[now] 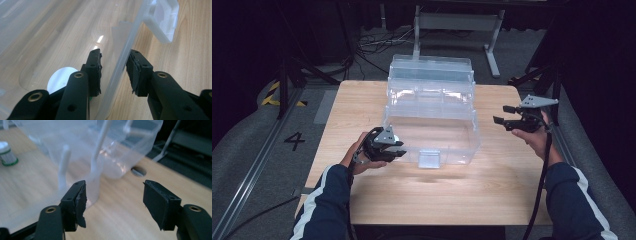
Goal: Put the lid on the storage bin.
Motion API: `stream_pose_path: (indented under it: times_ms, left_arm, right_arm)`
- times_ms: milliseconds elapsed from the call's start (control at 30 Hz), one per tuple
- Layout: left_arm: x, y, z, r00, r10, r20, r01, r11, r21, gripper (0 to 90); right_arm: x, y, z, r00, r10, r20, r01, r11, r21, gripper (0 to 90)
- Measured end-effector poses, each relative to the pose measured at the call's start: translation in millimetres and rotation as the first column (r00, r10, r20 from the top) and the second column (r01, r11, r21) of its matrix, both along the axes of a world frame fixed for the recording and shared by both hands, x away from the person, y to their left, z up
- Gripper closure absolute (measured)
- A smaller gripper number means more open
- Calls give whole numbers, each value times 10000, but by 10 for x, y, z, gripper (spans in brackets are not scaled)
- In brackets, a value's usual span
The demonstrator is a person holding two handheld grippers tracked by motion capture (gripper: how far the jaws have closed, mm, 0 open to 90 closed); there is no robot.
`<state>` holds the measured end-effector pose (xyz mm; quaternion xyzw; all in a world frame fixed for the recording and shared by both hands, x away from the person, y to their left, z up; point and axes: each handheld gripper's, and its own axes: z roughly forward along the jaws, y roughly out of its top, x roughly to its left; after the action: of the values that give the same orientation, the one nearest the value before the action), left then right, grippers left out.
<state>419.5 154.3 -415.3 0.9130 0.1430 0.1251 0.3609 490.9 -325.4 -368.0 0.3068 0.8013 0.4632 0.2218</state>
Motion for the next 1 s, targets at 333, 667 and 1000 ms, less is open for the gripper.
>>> stream_pose_path:
  times_ms: [333, 667, 1000]
  left_arm:
    - [30, 11, 1, 9995, -259, -171, 258, 9996, -80, 680]
    - [41, 18, 6, 9990, -409, -181, 409, 9992, -35, 696]
    - [39, 20, 6, 9989, -440, -163, 440, 9990, -11, 696]
  right_arm:
    - [238, 471, 517, 9928, 865, 829, -857, 9962, -131, 358]
    - [528, 876, 686, 9841, 1655, 650, -1622, 9854, -525, 372]
    - [763, 1201, 535, 9800, 1990, 46, -1984, 9784, -589, 377]
